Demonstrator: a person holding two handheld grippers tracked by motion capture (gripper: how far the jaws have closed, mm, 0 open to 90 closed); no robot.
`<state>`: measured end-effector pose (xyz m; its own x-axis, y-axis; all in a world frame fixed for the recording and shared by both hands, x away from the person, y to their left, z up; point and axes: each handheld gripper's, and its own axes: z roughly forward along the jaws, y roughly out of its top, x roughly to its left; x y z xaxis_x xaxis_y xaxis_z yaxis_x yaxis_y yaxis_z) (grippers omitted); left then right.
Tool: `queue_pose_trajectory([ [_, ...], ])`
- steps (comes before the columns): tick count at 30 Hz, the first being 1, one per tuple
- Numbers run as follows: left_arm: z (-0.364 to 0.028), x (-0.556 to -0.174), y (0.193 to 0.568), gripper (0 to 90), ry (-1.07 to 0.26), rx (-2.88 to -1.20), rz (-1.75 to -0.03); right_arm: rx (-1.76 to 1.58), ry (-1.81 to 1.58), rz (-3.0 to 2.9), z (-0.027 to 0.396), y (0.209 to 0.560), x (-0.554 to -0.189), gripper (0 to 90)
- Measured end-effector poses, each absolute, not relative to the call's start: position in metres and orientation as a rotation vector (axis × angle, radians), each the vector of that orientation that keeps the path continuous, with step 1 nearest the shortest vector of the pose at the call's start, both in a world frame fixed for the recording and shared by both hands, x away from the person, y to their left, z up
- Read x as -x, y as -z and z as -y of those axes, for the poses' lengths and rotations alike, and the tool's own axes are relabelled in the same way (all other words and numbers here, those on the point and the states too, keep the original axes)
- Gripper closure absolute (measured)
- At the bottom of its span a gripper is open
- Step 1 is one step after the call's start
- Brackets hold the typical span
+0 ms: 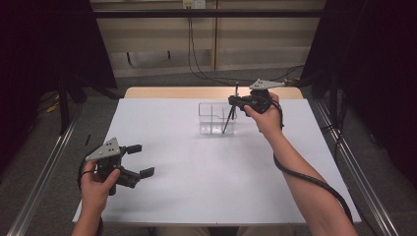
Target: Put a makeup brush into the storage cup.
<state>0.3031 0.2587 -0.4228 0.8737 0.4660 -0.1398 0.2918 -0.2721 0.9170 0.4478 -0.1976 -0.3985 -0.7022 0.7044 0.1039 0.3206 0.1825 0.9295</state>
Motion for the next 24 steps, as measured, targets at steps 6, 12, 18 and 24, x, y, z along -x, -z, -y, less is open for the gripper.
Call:
queue_pose_trajectory([
  [6,-0.259,-0.302,0.423,0.1,-0.185,-1.871,-0.570,-0.963,-1.528,-2.122,0.196,0.400,-0.448,84.2],
  [12,-0.261,-0.301,0.423,0.1,-0.189,-1.874,-0.570,-0.966,-1.525,-2.131,0.195,0.402,-0.448,84.2],
  [18,-0.261,-0.299,0.423,0.1,-0.189,-1.870,-0.571,-0.970,-1.519,-2.140,0.193,0.405,-0.448,84.1],
  [24,-0.261,-0.299,0.423,0.1,-0.189,-1.866,-0.574,-0.974,-1.505,-2.150,0.193,0.410,-0.447,84.2],
])
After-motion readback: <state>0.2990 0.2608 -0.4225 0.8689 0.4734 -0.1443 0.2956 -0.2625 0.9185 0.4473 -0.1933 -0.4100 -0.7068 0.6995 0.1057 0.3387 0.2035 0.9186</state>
